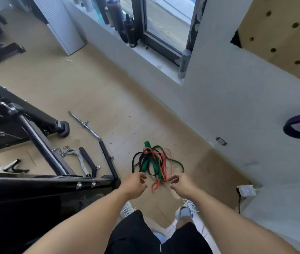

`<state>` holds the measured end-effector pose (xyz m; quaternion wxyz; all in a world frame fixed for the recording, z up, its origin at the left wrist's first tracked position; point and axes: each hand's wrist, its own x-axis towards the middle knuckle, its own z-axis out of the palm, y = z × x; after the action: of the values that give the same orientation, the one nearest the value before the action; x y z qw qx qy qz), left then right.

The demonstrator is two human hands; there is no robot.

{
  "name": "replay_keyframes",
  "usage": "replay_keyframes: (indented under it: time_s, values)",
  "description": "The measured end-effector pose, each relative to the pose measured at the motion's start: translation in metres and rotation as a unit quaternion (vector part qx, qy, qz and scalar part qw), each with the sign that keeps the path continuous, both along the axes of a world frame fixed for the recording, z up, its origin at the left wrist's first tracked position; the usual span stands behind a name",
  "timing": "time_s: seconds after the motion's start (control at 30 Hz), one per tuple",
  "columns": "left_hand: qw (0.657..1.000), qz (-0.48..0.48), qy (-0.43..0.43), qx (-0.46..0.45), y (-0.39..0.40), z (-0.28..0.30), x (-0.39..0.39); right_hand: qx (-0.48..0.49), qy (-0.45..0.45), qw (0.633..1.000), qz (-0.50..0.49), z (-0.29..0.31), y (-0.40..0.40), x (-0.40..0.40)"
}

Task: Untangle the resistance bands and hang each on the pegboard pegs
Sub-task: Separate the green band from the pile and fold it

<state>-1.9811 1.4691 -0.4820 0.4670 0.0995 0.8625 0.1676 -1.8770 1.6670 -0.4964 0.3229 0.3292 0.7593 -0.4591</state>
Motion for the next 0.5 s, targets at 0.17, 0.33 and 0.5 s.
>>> replay_keyframes:
  time_s: [0.17,0.33,0.5]
  values:
    - [1.000,-0.003,-0.028,0.000,-0.017,-0.043,0.007,-0.008,-0.012,0.999,-0.047,-0.038,-0.033,0.006]
    - [0.998,0.048,-0.035,0.018,-0.007,-0.103,0.023,0.005,-0.016,0.998,-0.064,-0.103,-0.034,0.002]
    - [0.996,0.071,-0.037,0.035,0.013,-0.196,0.025,0.030,-0.044,0.998,-0.034,-0.211,-0.020,-0.008]
